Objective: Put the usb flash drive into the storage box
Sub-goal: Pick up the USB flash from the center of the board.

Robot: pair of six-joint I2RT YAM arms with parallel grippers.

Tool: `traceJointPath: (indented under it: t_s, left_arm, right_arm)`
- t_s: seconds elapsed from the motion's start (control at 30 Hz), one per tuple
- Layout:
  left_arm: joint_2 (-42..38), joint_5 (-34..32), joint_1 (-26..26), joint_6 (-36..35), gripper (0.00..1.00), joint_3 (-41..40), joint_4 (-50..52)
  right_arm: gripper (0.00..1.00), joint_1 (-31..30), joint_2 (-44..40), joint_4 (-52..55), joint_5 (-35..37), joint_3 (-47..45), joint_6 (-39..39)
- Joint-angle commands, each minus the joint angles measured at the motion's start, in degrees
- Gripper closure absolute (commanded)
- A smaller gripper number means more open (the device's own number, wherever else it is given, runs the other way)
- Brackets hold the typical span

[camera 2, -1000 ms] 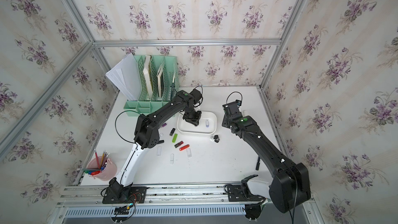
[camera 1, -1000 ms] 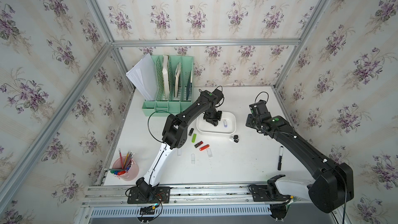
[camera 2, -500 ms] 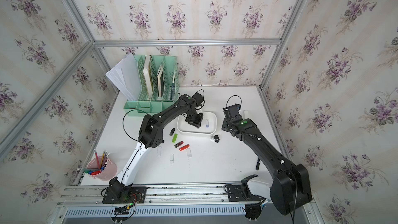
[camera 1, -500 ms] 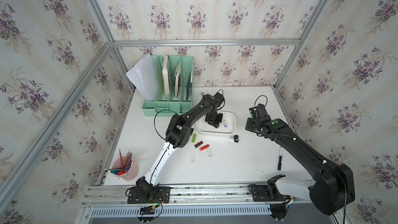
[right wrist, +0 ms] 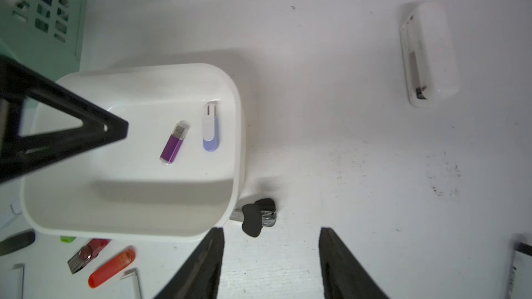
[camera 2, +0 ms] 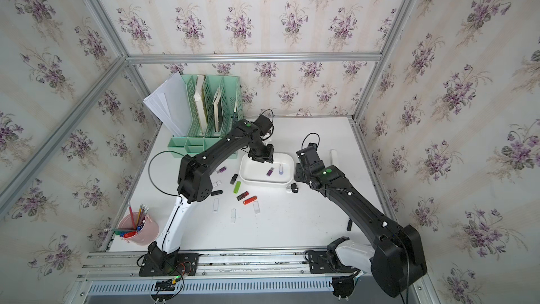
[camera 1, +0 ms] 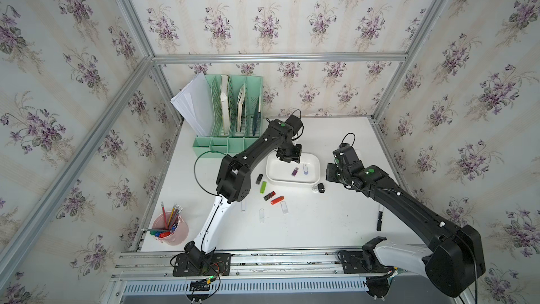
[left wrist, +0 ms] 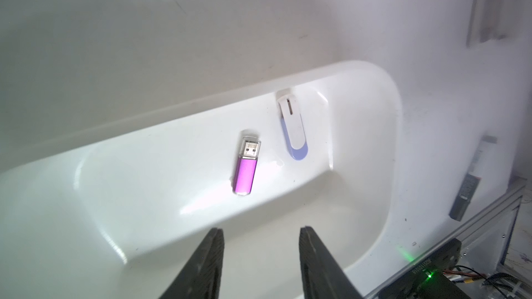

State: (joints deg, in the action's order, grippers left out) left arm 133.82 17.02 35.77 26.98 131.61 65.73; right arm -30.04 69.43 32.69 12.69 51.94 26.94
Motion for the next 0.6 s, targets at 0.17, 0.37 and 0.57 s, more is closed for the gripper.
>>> traceJointPath:
  t_s: [0.17, 0.37, 0.57]
  left_arm:
    - [-26.0, -9.2, -12.4, -1.4, 0.37, -32.5, -2.5]
    - [-36.0, -11.5, -21.7, -3.8, 0.27, -53.2, -8.9]
    - [-33.8, -11.6, -25.3, -6.5, 0.25, -58.6, -13.5]
  right_arm:
    - [0.36, -10.2, 3.4, -4.7, -3.3, -0.8, 0.7]
    - [0.34, -13.6, 8.4, -5.3, -3.7, 2.1, 0.0]
    - [0.34, -14.6, 10.1, -5.3, -3.6, 3.5, -0.1]
